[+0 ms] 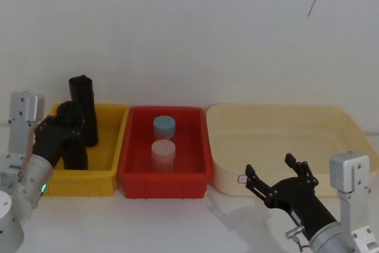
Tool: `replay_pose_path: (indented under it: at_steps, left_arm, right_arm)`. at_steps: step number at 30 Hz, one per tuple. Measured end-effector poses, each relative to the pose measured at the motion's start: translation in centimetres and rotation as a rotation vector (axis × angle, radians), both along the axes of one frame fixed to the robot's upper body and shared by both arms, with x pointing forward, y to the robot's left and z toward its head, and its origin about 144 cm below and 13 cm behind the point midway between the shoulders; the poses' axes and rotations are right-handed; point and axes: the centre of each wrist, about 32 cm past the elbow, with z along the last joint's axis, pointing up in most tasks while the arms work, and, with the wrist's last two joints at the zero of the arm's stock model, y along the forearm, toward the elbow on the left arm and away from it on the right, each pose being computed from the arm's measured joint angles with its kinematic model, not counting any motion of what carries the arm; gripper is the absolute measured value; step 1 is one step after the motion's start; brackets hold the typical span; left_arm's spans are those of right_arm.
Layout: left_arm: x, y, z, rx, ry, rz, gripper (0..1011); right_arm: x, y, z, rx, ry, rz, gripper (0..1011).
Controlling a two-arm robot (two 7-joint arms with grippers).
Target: Pick up the garbage bag with the one hand and transfer it to the other hand.
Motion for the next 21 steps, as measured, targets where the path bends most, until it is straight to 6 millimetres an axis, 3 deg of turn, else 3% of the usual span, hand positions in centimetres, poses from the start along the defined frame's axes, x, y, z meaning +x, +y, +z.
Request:
replay_pose_path:
  at_steps: [6, 21]
  left_arm:
    - [0.0, -0.2, 0.6, 0.006, -0.018, -0.026, 414]
    - [-0.7, -1.6, 4.5, 0.012, -0.125, -0.191, 375]
  right_arm:
    - [0.0, 0.0, 0.0, 0.0, 0.0, 0.0, 1000]
    - [0.0, 0.0, 0.0, 0.0, 0.0, 0.0, 1000]
